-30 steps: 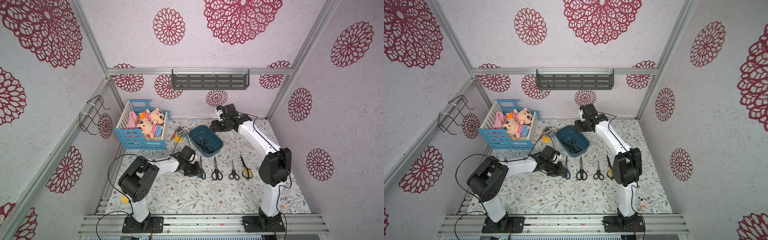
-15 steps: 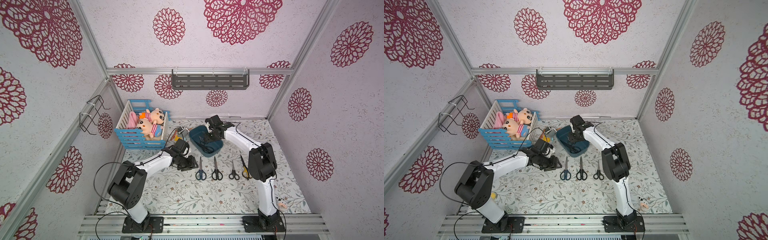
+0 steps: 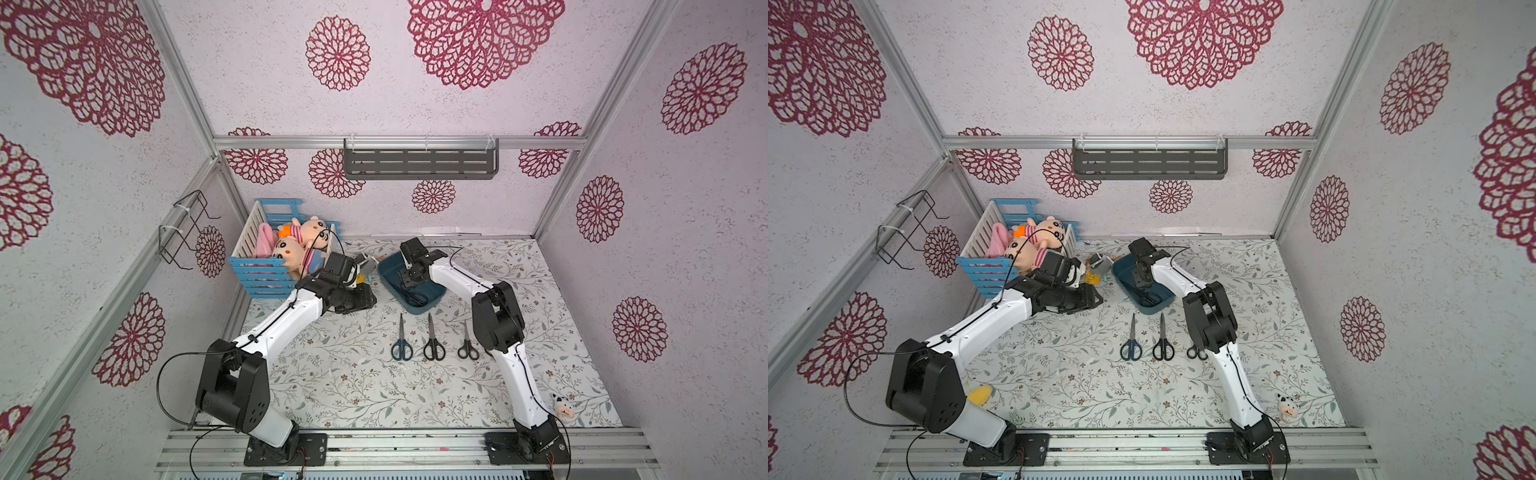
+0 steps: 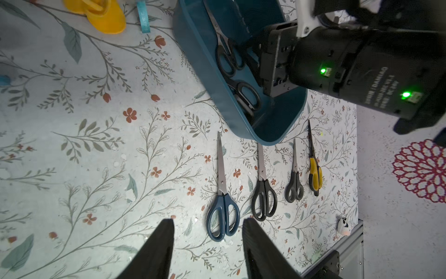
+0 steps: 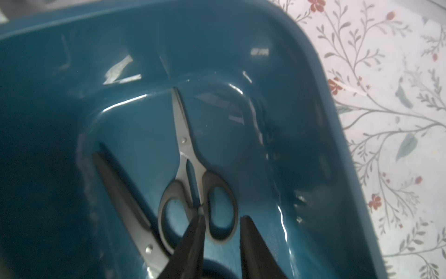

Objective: Take the scissors out of the storage box
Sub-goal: Pick up the scissors from the storage box.

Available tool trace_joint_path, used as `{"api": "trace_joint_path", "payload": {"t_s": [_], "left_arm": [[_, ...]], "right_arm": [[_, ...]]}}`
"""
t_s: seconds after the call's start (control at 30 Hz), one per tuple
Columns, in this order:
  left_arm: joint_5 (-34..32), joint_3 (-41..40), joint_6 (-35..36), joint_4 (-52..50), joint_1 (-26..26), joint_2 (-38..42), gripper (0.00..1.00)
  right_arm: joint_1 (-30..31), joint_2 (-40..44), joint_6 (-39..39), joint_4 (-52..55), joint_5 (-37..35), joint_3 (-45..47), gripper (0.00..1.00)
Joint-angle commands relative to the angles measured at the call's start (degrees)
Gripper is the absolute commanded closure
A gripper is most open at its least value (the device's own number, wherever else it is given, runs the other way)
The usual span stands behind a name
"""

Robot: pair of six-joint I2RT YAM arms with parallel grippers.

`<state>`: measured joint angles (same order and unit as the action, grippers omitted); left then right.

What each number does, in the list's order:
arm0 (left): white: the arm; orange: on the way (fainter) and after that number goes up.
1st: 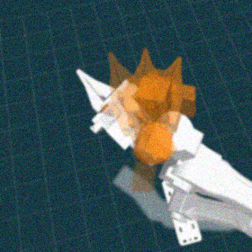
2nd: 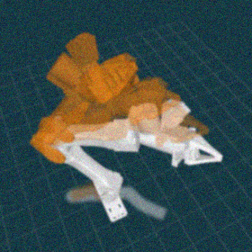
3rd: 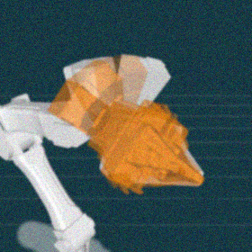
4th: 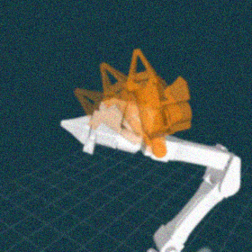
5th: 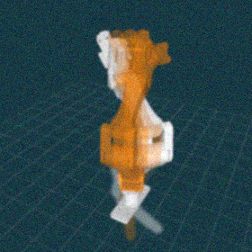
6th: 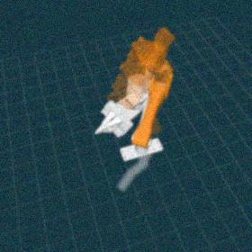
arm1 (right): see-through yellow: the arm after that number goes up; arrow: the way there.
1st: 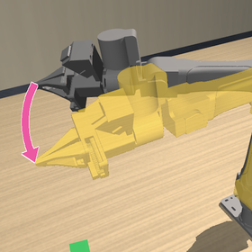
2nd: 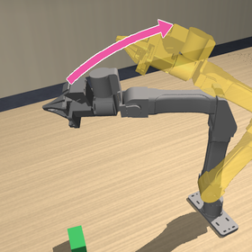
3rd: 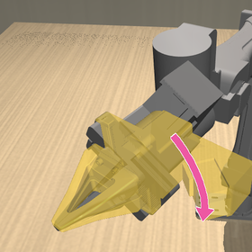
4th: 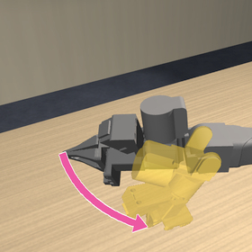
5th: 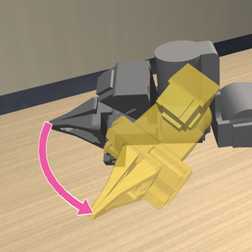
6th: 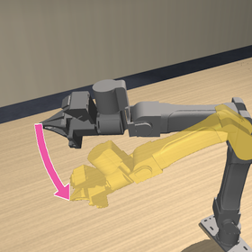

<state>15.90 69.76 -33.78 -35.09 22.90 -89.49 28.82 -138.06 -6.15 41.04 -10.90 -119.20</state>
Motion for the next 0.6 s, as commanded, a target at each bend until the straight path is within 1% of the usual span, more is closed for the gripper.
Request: {"api": "trace_joint_path", "payload": {"t_s": [0.0, 0.27, 0.37, 0.57], "left_arm": [[-0.6, 1.1, 1.8, -1.6, -0.6, -0.6, 0.52], [0.3, 1.8, 2.7, -1.9, -1.8, -1.1, 0.52], [0.6, 2.0, 2.9, -1.9, -2.0, -1.3, 0.52], [0.9, 2.2, 2.7, -1.8, -2.4, -1.4, 0.52]], "right_arm": [[0.2, -0.9, -1.0, 1.9, -3.2, -3.2, 0.71], [-0.8, -1.7, -2.8, 2.4, -1.9, -2.1, 0.73], [-1.2, -1.2, -2.9, 0.8, -0.1, 0.2, 0.73], [-1.9, -3.2, -4.3, 0.8, 2.6, 0.4, 0.73]]}}
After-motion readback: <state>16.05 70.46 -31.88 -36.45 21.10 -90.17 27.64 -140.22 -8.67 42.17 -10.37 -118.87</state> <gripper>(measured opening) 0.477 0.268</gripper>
